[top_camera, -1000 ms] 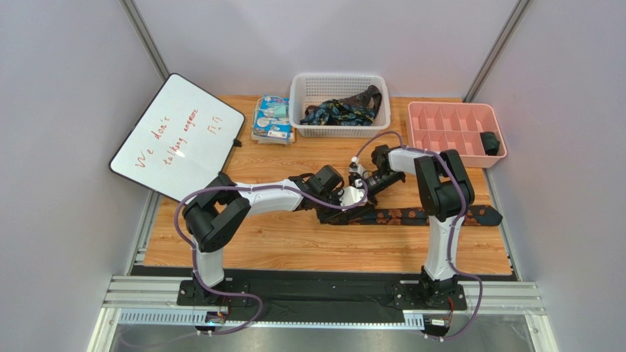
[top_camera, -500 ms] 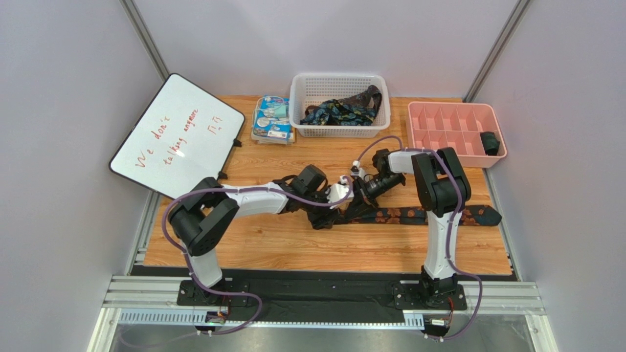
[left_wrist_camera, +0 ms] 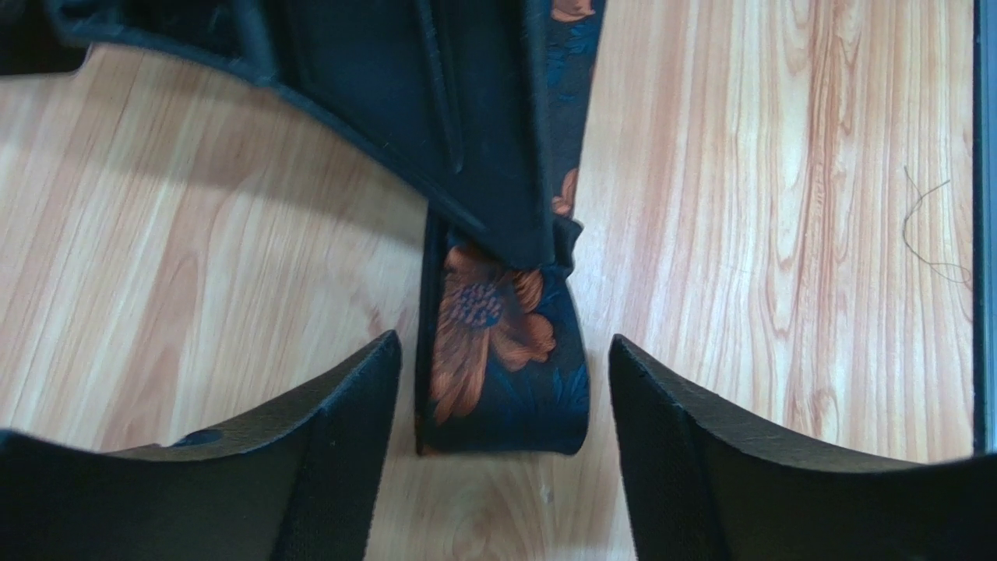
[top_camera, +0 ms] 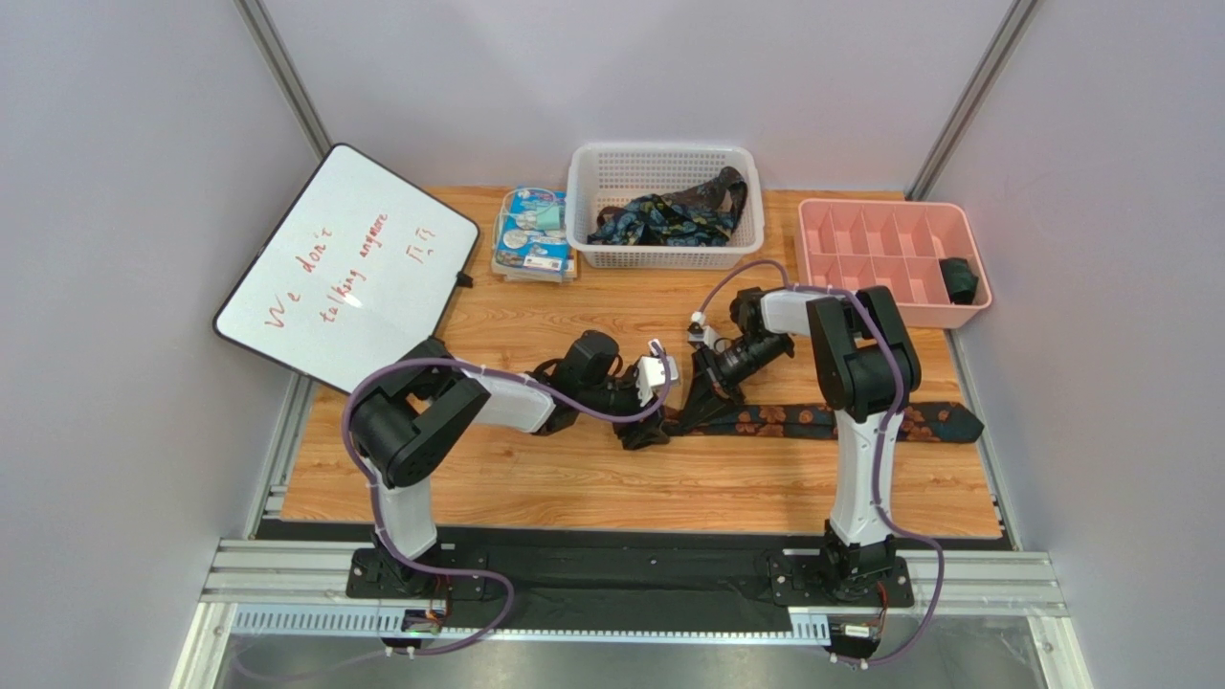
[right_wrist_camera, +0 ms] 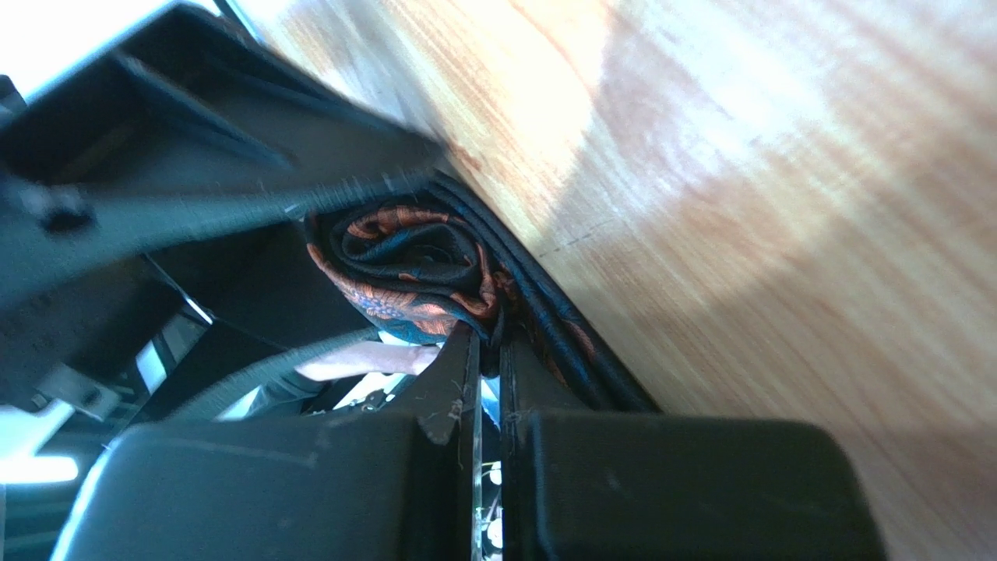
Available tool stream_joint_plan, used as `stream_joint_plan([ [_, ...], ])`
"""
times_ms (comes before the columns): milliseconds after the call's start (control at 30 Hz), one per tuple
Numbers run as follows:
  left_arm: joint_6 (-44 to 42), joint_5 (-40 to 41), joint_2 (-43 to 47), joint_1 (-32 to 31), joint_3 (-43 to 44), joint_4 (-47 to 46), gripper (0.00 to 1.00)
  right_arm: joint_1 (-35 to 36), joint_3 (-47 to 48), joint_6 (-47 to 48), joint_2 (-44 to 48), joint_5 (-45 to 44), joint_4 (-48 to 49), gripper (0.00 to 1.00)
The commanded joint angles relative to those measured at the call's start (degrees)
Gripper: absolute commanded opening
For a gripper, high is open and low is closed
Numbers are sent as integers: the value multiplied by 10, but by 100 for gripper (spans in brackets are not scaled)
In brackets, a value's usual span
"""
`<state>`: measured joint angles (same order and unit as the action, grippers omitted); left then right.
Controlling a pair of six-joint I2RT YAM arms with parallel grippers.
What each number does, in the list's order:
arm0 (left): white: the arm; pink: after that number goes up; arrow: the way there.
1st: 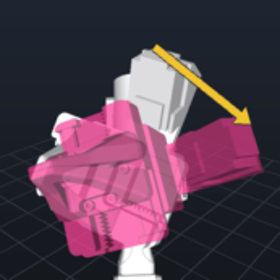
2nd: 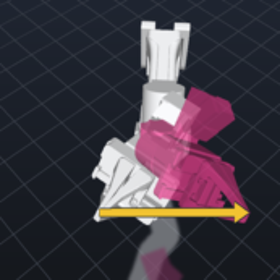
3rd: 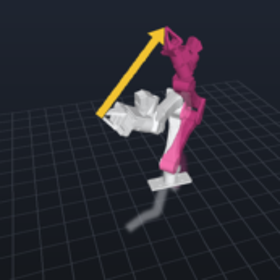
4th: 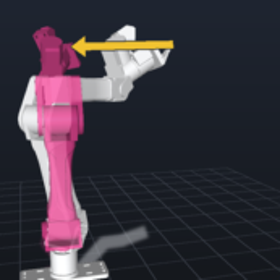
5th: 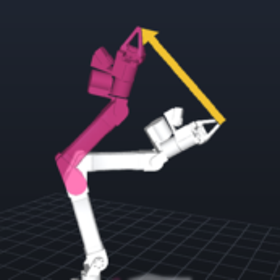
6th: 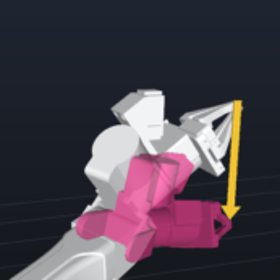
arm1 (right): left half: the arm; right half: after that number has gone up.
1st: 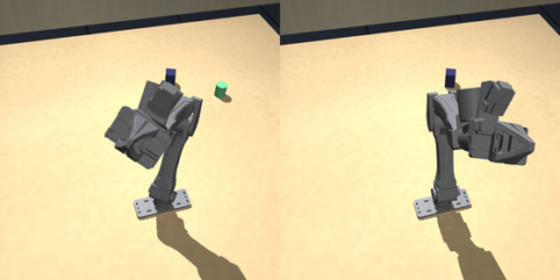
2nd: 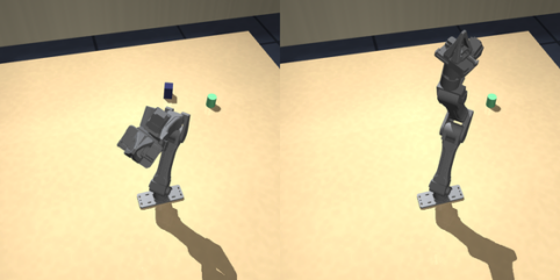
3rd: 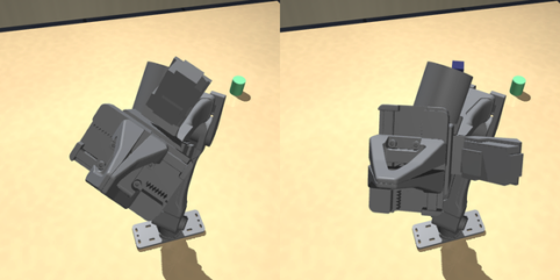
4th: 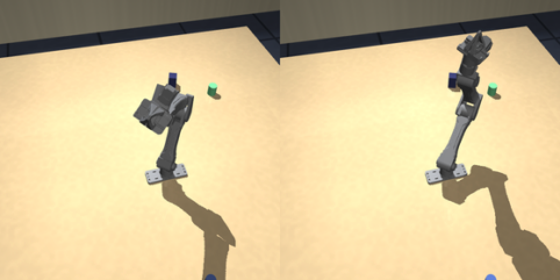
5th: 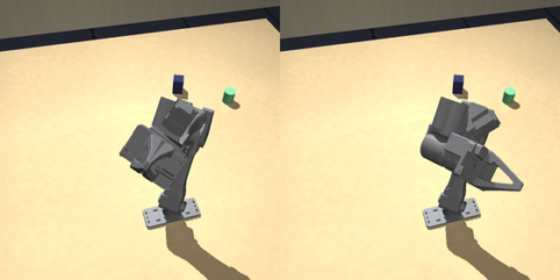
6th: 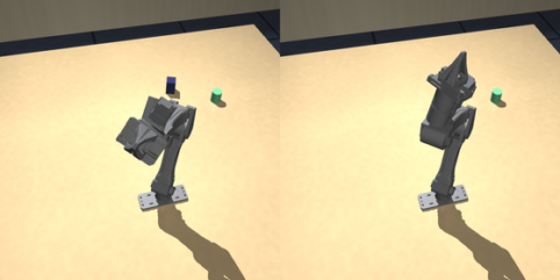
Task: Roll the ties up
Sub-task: Roll the tie at the center of the board.
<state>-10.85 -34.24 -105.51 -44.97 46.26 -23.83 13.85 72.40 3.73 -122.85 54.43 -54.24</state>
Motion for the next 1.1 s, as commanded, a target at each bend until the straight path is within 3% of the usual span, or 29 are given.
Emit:
stream_joint_plan([
  [0,-18,-27,-19,-20,9,-67,68,-1,-8,-53,-60,-203,8,0],
  [267,-21,-3,11,-32,30,-9,47,26,0,-71,-72,-238,12,0],
  [333,4,-7,21,-32,33,-1,48,30,0,-72,-75,-239,13,0],
  [433,42,10,33,-28,22,2,60,27,-2,-71,-77,-242,16,0],
  [467,51,9,36,-25,-6,-9,65,23,-4,-71,-78,-234,16,0],
  [633,79,16,46,-22,-86,-107,69,21,-8,-65,-78,-224,17,0],
  [900,57,37,-12,-30,-71,-171,68,41,-2,-55,-101,-192,13,0],
  [1067,40,35,-23,-29,-70,-172,55,41,0,-53,-106,-189,9,0],
])
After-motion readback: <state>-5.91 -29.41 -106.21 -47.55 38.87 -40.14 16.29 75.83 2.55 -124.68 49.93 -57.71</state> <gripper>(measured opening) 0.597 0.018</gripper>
